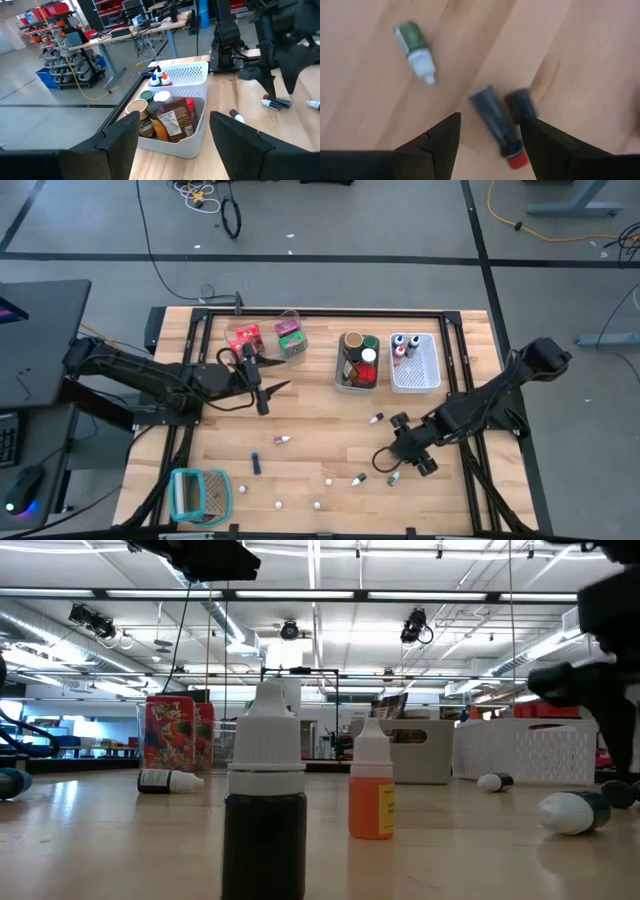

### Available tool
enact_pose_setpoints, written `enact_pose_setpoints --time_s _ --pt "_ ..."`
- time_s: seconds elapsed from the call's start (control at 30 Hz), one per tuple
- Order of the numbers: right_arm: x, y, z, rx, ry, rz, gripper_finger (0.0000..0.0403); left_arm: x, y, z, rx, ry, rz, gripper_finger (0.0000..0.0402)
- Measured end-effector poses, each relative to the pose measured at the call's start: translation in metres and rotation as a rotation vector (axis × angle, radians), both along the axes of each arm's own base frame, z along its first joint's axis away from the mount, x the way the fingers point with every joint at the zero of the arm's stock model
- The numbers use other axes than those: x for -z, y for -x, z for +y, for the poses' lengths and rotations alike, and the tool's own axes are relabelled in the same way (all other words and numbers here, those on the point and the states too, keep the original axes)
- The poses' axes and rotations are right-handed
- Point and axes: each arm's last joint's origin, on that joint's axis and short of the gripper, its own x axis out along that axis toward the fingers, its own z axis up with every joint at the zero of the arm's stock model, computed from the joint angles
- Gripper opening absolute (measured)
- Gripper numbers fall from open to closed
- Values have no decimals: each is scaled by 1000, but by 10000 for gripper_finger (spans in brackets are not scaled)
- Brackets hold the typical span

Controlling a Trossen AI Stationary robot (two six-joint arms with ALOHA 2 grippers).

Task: Pick & Place Kitchen Items
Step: Put the small orange food coloring bottle into the white bin

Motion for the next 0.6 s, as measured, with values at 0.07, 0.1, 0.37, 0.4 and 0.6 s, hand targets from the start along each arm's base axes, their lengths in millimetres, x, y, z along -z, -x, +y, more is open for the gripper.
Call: enact_pose_setpoints --time_s 0.07,0.1,0.37,0.4,0.6 --pt "7 1 0 2 1 34 214 0 0 1 -5 -1 3 251" --pt "10 0 1 -10 2 48 212 0 0 2 -6 -5 5 251" --pt "28 -7 3 -128 107 57 166 0 0 4 -9 -47 23 251" --pt "29 -7 3 -129 107 62 157 0 0 4 -10 -48 23 251" --pt "26 -10 3 130 21 52 98 0 0 4 -8 -64 30 251"
